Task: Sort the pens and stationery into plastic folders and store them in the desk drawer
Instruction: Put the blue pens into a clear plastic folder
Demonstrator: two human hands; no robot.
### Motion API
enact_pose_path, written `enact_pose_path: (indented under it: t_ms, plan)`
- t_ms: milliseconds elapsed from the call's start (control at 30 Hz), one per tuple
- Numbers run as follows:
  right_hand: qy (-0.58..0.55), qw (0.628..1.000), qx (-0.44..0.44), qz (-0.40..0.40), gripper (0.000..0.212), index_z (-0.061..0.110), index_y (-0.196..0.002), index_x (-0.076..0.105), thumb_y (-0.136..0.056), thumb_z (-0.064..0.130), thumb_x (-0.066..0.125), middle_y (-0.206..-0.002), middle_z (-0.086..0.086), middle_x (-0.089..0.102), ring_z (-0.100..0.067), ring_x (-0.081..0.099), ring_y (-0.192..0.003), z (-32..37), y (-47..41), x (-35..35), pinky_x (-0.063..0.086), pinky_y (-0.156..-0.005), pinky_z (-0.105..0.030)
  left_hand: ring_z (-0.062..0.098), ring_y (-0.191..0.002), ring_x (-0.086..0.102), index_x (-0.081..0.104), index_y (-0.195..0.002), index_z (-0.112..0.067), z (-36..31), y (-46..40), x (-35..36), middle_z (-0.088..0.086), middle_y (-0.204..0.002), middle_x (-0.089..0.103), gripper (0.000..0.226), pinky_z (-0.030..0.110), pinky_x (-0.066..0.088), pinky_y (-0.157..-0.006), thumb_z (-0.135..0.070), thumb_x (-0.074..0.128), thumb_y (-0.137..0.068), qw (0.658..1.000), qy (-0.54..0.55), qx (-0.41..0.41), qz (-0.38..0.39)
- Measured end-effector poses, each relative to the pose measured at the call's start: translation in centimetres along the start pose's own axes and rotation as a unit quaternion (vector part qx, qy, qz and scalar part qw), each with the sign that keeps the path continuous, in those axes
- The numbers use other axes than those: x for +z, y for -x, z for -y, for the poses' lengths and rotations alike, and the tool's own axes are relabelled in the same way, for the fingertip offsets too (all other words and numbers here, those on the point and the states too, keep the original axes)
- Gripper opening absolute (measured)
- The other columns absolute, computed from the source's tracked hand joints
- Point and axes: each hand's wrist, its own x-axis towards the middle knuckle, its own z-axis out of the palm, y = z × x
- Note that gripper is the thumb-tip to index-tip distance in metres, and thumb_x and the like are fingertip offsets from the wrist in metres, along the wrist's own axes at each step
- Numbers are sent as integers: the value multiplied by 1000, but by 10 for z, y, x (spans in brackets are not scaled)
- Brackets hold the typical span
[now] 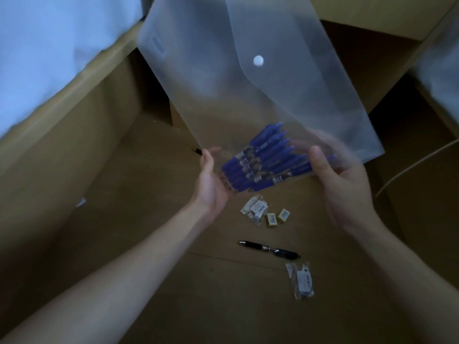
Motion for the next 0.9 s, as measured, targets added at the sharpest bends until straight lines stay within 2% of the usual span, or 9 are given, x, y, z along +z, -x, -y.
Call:
enact_pose_path:
  t_ms: [33,100,167,300,400,600,667,800,900]
  plan:
    - [-11,1000,6,12,35,19,-113,60,-82,34,54,-102,18,68,-4,63,-100,0,3,-1,53,-85,-25,29,-114,59,40,-123,-26,1,1,-1,14,-129,57,39,52,49,-91,-49,20,-100,1000,0,2,-4]
    - [-10,999,0,43,26,28,-105,59,-79,22,61,-96,11,69,1,64,-95,5,5,-3,51,-78,-14,28,-110,61,42,-117,-27,5,4,-2,12,-126,59,29,53,48,-92,-42,23,-102,1000,-9,8,-10]
    - [62,995,14,75,28,34,-99,55,-81,14,63,-93,14,64,9,62,-89,7,5,-4,47,-71,-6,26,-104,62,44,-108,-30,10,8,-1,11,-123,59,22,50,51,-87,-36,24,-103,1000,-12,6,-11]
    - [121,984,75,105,18,26,-86,61,-79,11,69,-84,9,66,3,65,-76,-6,6,2,49,-65,-8,23,-96,66,42,-106,-28,15,16,11,10,-111,65,20,42,56,-73,-34,23,-103,1000,12,1,-1]
    - [88,985,115,97,13,17,-86,64,-79,7,69,-81,3,69,-1,67,-71,-15,9,12,51,-60,-11,23,-93,66,41,-103,-25,14,22,26,12,-108,64,20,40,57,-74,-32,23,-104,1000,14,15,24]
    - [94,981,145,91,8,17,-87,65,-81,12,67,-79,3,70,-5,69,-71,-24,11,15,55,-64,-17,19,-86,66,39,-105,-22,9,24,32,11,-107,60,20,37,58,-68,-30,21,-104,997,-8,52,52]
    - [85,982,147,84,7,18,-85,65,-82,12,68,-77,3,70,-7,69,-70,-24,12,17,56,-65,-19,22,-89,63,38,-104,-21,8,25,35,14,-108,58,20,40,57,-72,-29,20,-105,997,-11,63,47]
    - [65,985,155,39,11,21,-80,64,-82,12,70,-73,3,70,-5,67,-68,-27,16,27,53,-64,-13,28,-94,57,38,-102,-21,10,26,40,17,-107,55,20,50,49,-86,-29,19,-105,996,-17,78,31]
    - [23,985,170,15,10,17,-83,67,-81,8,70,-80,0,71,-7,67,-74,-31,19,34,53,-68,-14,22,-85,59,39,-100,-23,11,25,39,15,-100,56,21,40,52,-76,-29,20,-105,995,-32,89,28]
